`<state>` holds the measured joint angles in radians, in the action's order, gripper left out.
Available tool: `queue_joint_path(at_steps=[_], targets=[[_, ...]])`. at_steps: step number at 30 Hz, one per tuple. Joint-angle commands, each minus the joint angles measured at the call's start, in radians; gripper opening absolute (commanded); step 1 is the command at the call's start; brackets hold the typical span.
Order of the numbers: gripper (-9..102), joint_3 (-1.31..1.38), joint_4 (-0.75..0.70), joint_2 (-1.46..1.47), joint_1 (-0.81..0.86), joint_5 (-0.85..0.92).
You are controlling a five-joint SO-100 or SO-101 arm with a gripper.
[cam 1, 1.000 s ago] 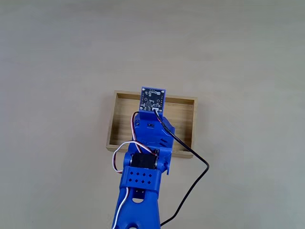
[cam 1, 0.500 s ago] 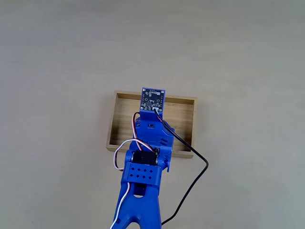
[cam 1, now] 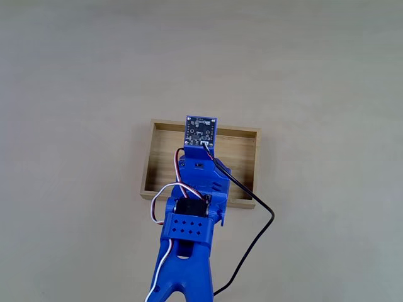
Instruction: Place the black cylinder in the wooden box then return to rest.
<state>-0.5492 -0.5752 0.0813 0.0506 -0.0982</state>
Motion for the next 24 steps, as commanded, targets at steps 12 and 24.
queue_joint_path(at_steps=[12, 24], targets=[[32, 0.141, 0.032, 0.029, 0.031, -0.041], [34, 0.110, 0.015, 0.110, 0.040, -0.087]])
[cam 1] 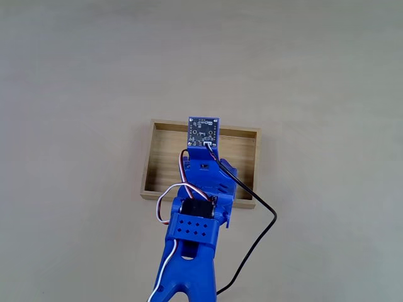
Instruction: Place the black cylinder in the wooden box then return to rest.
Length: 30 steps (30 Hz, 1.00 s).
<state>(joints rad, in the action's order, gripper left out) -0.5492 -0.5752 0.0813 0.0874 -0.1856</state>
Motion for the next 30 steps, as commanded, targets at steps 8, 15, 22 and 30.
queue_joint_path(at_steps=[8, 15, 22, 30], targets=[[34, 0.086, -0.002, 0.183, -0.009, 0.035], [32, 0.028, -0.054, 0.316, -0.038, 0.091], [27, -0.098, -0.121, 0.546, -0.074, 0.152], [15, -0.270, -0.232, 0.836, -0.097, 0.173]])
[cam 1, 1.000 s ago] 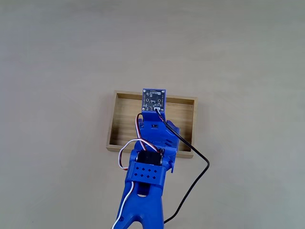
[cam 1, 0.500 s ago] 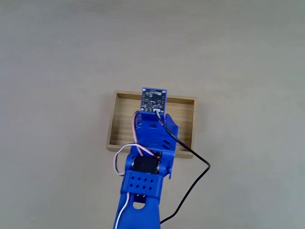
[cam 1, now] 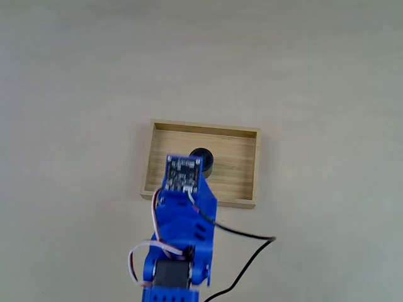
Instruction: Place the black cylinder in the wooden box then return to rest.
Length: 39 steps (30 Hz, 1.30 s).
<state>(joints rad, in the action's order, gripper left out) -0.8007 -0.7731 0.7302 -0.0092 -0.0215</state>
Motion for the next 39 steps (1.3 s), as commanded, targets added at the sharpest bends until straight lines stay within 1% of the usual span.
queue_joint_path(at_steps=[1, 7, 9, 11, 17, 20, 28, 39], targets=[[13, -0.041, -0.048, 0.221, 0.003, 0.008], [6, -0.178, -0.112, 0.443, 0.005, 0.012], [5, -0.227, -0.141, 0.518, 0.002, 0.028], [0, -0.275, -0.169, 0.586, 0.002, 0.051], [-1, -0.486, -0.184, 0.738, 0.069, 0.061], [-1, -0.563, -0.207, 0.778, 0.074, 0.064], [-1, -0.621, -0.311, 0.838, -0.032, 0.137], [-1, -0.742, -0.411, 0.959, -0.049, 0.140]])
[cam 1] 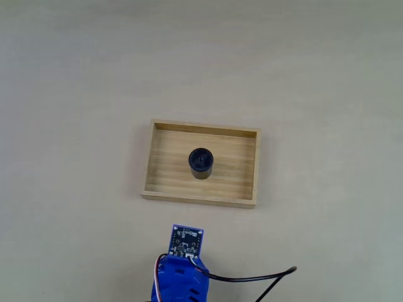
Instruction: Place the black cylinder in the wooden box then return to rest.
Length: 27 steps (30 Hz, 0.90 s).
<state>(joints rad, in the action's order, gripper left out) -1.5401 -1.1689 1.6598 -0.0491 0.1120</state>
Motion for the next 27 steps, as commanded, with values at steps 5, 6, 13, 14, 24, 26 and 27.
queue_joint_path(at_steps=[5, 6, 13, 14, 24, 26, 27], targets=[[-1, -0.046, -0.043, 0.055, -0.008, 0.011], [-1, -0.054, -0.051, 0.063, -0.008, 0.011], [-1, -0.069, -0.106, 0.063, -0.002, 0.021], [-1, -0.069, -0.117, 0.063, 0.000, 0.023], [-1, -0.069, -0.193, 0.064, 0.009, 0.046], [-1, -0.069, -0.193, 0.064, 0.009, 0.046], [0, -0.069, -0.193, 0.064, 0.012, 0.046]])
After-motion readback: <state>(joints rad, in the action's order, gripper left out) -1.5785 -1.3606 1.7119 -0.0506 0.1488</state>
